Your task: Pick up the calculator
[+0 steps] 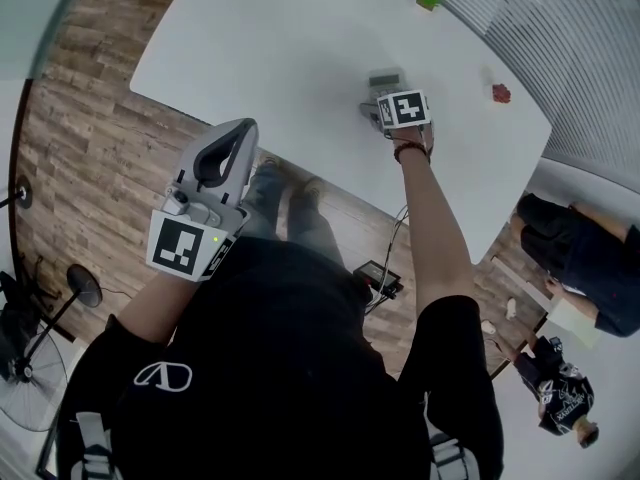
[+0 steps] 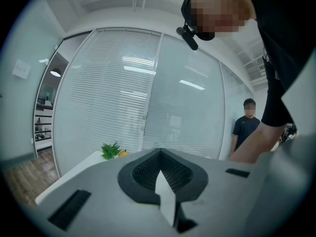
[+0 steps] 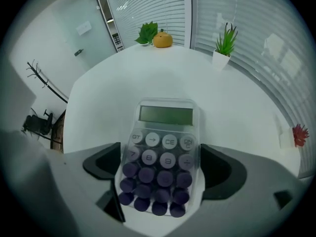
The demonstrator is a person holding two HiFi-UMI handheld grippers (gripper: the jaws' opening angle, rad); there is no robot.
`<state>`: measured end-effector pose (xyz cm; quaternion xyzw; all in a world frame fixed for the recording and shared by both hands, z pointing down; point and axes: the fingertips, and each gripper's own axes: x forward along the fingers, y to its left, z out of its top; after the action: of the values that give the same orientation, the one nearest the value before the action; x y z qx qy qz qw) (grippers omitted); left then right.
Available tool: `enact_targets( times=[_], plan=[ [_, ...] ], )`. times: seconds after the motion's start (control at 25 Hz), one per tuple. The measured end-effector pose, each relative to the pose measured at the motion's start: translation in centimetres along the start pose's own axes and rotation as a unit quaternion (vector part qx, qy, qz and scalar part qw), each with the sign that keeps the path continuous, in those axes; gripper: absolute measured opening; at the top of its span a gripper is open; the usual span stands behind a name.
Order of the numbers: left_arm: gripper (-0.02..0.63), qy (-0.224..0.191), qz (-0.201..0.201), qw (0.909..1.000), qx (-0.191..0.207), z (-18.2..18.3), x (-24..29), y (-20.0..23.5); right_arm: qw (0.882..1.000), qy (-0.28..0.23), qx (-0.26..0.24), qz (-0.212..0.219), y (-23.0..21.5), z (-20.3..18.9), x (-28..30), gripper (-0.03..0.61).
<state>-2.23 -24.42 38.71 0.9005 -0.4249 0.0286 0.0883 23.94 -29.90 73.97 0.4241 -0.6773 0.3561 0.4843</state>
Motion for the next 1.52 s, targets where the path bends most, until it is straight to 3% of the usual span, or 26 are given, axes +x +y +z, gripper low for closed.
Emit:
enact_targets(
  times=[0.12, 0.36, 1.12, 1.36, 1.52],
  plan=[
    [0.005, 0.002, -0.002, 1.0, -0.002, -0.2, 0.1, -0.2, 1.0, 0.011, -0.004, -0.005, -0.1, -0.1, -0.2, 0.497],
    [0.005, 0.006, -0.008, 0.9999, -0.003, -0.4, 0.7, -0.7, 1.0, -0.019, -0.005, -0.014, -0.1, 0.0, -0.2, 0.495],
    [0.005, 0.004, -0.002, 1.0, 0.006, -0.1, 0.4, -1.0, 0.998, -0.057, -0.031, 0.004, 1.2, -0.5, -0.9, 0.477],
    [0.005, 0.0, -0.008, 0.9999, 0.007, 0.0, 0.6, -1.5, 0.992, -0.124, 0.01, 0.021, 0.6, 0.1, -3.7, 0.477],
    [0.005, -0.005, -0.014, 0.9998, 0.01, 0.7, 0.8, -1.9, 0.972, -0.224, 0.062, 0.033, -0.1, 3.0, -9.9, 0.477]
  ],
)
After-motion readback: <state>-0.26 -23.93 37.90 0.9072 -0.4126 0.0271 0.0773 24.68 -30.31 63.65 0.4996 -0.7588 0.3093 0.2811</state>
